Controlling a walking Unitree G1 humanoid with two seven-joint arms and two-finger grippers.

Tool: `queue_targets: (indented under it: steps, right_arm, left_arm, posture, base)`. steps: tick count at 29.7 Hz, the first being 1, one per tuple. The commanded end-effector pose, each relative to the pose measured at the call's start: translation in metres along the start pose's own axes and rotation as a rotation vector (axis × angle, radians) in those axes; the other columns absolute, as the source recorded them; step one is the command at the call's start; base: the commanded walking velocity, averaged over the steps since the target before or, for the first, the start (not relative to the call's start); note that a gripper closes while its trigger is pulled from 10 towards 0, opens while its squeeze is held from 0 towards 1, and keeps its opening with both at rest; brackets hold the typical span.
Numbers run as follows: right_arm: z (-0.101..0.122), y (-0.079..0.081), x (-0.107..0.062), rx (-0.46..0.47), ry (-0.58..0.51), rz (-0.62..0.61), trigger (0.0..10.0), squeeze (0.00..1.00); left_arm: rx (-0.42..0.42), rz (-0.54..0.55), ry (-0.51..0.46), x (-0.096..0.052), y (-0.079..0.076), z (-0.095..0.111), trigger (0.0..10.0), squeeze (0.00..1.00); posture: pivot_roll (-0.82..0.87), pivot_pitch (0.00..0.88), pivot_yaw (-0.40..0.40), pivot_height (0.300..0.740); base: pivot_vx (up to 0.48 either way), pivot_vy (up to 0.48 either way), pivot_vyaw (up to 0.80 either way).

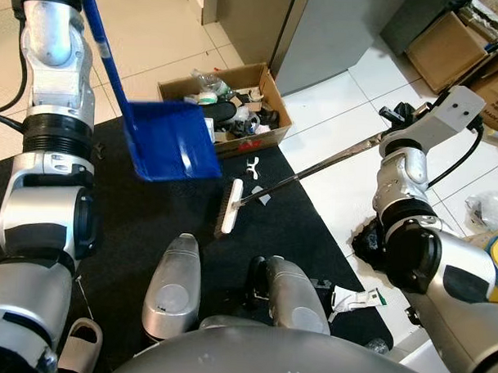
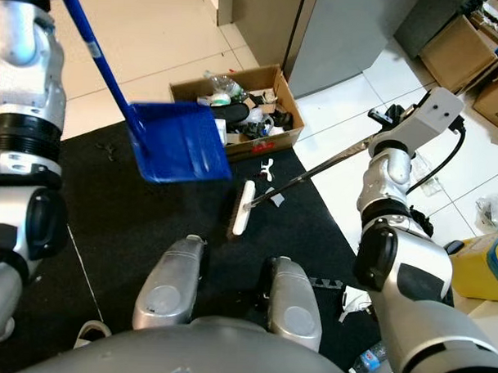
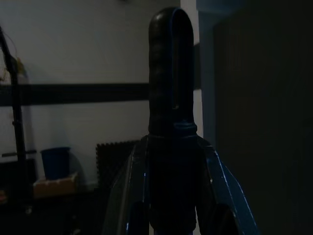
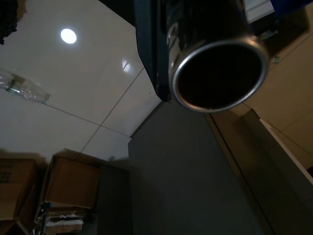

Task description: Sweep floor

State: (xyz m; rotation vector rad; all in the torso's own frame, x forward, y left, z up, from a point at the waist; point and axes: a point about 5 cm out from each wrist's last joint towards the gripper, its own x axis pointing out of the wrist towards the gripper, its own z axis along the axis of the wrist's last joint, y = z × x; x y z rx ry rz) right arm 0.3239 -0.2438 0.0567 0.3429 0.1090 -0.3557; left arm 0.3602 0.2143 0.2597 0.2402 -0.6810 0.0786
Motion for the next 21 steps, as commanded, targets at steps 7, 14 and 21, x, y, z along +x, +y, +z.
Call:
queue_targets:
  steps: [7, 14, 21]
  right_arm:
    - [0.008, 0.002, 0.004, -0.004, -0.013, 0.014, 10.0, 0.00]
    - [0.006, -0.001, 0.003, -0.008, -0.005, 0.009, 10.0, 0.00]
    - [0.004, -0.003, 0.002, -0.012, 0.004, 0.003, 10.0, 0.00]
  left_arm:
    - [0.131, 0.040, -0.052, -0.001, 0.007, 0.021, 10.0, 0.00]
    - [0.133, 0.236, 0.107, -0.016, 0.014, 0.015, 10.0, 0.00]
    - [0.171, 0.404, 0.198, -0.030, 0.024, 0.009, 10.0, 0.00]
  posture:
    - [0.32, 0.000, -0.101, 0.740]
    - [0.32, 0.001, -0.096, 0.740]
    - [0.32, 0.006, -0.099, 0.740]
  base:
    - [0.000, 0.000, 0.00]
    - [0.000, 0.000, 0.00]
    - [0.000, 0.000, 0.00]
